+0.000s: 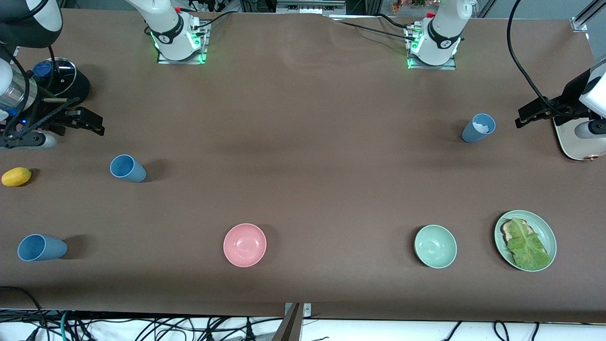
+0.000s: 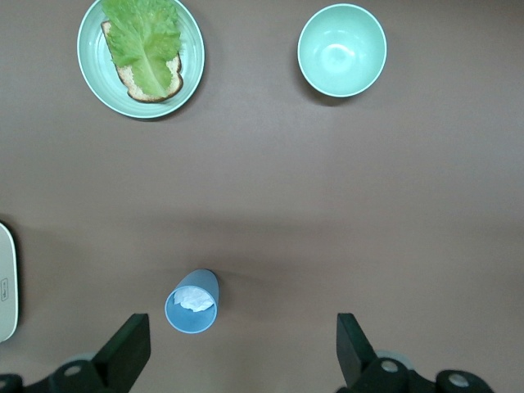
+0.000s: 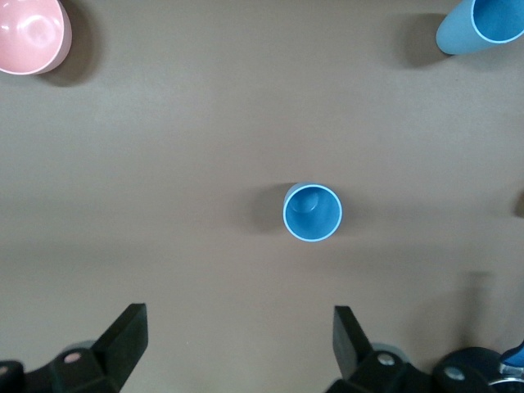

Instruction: Stack blue cups with both arms

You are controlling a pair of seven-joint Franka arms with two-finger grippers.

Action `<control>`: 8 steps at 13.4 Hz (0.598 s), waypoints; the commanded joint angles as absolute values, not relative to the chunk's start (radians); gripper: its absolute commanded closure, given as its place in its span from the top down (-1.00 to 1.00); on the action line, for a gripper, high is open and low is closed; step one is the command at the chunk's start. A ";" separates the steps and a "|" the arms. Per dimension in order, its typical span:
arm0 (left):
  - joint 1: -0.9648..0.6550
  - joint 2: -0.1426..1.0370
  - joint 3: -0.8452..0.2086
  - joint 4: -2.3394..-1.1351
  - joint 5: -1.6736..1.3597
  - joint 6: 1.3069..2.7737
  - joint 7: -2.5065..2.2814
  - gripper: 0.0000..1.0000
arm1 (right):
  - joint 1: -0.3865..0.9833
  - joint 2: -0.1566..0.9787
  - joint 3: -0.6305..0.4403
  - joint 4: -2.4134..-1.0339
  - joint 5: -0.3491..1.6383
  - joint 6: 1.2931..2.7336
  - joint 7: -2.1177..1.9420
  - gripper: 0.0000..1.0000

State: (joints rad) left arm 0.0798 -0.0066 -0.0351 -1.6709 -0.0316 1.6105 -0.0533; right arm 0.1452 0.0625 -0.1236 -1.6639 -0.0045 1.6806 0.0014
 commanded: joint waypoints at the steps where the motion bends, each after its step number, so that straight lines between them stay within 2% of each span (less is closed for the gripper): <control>1: 0.083 0.005 -0.040 -1.643 -0.043 1.589 -0.055 1.00 | 0.140 0.061 -0.117 -1.664 0.009 1.686 0.012 1.00; 8: 0.072 0.023 -0.043 -1.652 -0.043 1.569 -0.057 1.00 | 0.140 0.061 -0.117 -1.664 0.009 1.686 0.012 1.00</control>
